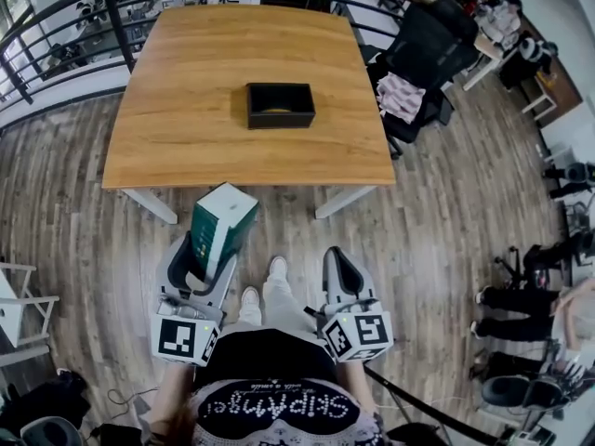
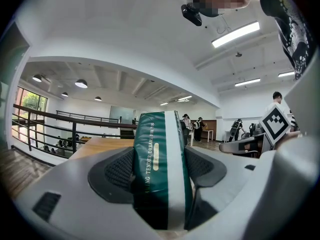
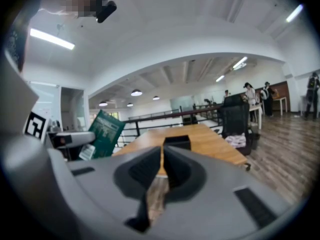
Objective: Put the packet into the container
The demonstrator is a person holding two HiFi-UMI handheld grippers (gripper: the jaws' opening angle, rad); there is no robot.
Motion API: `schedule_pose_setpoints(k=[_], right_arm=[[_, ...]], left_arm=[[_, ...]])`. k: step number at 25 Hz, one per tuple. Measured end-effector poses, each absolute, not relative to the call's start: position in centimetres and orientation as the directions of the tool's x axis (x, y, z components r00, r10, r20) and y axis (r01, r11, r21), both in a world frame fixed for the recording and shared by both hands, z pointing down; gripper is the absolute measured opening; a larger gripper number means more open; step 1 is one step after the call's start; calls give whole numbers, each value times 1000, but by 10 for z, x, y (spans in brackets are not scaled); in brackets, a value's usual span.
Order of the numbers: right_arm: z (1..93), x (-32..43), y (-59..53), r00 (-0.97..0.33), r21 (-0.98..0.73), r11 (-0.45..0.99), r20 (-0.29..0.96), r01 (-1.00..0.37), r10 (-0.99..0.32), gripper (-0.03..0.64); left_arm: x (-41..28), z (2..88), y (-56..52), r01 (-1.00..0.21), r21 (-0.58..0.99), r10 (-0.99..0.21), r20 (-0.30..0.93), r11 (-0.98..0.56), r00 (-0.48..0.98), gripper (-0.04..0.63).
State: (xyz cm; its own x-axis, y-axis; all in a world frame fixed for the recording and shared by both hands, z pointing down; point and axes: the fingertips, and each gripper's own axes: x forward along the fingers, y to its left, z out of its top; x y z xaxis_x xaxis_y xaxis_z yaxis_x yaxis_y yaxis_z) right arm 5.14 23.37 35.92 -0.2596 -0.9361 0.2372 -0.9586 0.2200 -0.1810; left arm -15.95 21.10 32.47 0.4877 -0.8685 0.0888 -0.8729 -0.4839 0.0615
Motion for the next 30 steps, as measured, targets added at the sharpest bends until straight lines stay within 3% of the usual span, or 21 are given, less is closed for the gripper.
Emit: schedule_pose_setpoints(k=[30], right_arm=[[363, 161, 60, -375, -234, 324, 223, -917, -900, 39]], left_arm=[[-71, 314, 72, -939, 8, -936, 79, -344, 343, 340]])
